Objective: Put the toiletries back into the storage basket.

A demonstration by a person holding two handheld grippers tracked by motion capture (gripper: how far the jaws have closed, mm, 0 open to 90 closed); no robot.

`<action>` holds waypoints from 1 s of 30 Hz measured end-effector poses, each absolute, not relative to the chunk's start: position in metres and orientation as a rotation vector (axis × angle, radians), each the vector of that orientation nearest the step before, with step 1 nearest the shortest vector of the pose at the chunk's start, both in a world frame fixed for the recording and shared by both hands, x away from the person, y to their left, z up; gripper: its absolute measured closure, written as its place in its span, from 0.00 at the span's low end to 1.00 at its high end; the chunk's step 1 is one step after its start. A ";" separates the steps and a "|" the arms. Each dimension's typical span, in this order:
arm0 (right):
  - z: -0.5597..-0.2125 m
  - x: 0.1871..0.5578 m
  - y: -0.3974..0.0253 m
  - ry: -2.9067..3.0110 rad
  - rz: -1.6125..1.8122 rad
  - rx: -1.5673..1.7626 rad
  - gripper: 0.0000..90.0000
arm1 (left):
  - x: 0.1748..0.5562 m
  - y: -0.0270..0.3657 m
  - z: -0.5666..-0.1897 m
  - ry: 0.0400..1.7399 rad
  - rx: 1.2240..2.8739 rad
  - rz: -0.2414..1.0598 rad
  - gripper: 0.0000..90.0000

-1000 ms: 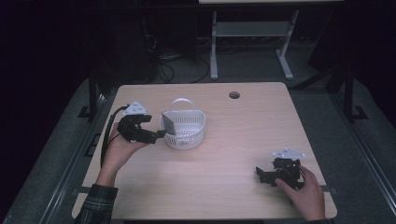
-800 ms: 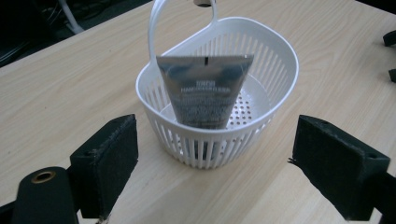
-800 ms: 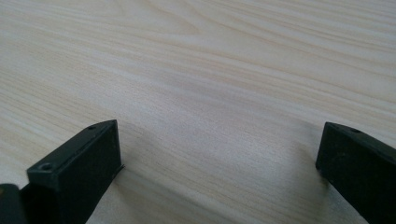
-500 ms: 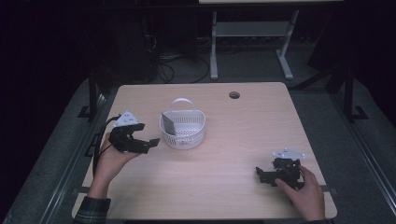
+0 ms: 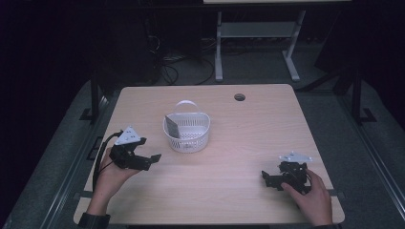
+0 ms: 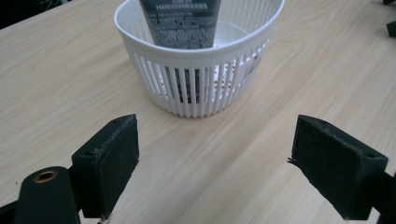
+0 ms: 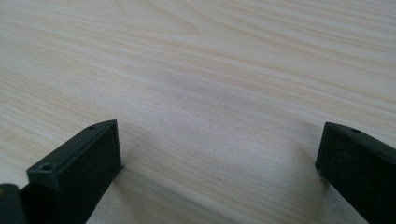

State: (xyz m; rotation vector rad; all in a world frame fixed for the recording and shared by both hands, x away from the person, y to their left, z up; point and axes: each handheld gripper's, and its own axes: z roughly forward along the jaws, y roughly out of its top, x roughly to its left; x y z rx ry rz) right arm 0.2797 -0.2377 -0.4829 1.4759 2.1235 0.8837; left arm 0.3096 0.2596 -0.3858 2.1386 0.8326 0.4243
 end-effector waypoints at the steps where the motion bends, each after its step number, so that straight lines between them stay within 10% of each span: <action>1: -0.483 0.280 -0.238 2.124 0.883 1.476 0.00 | 0.308 0.260 -0.388 0.834 2.132 0.423 0.16; 30: -0.483 0.280 -0.238 2.124 0.882 1.478 0.00 | 0.272 0.298 -0.456 0.959 2.202 0.455 0.16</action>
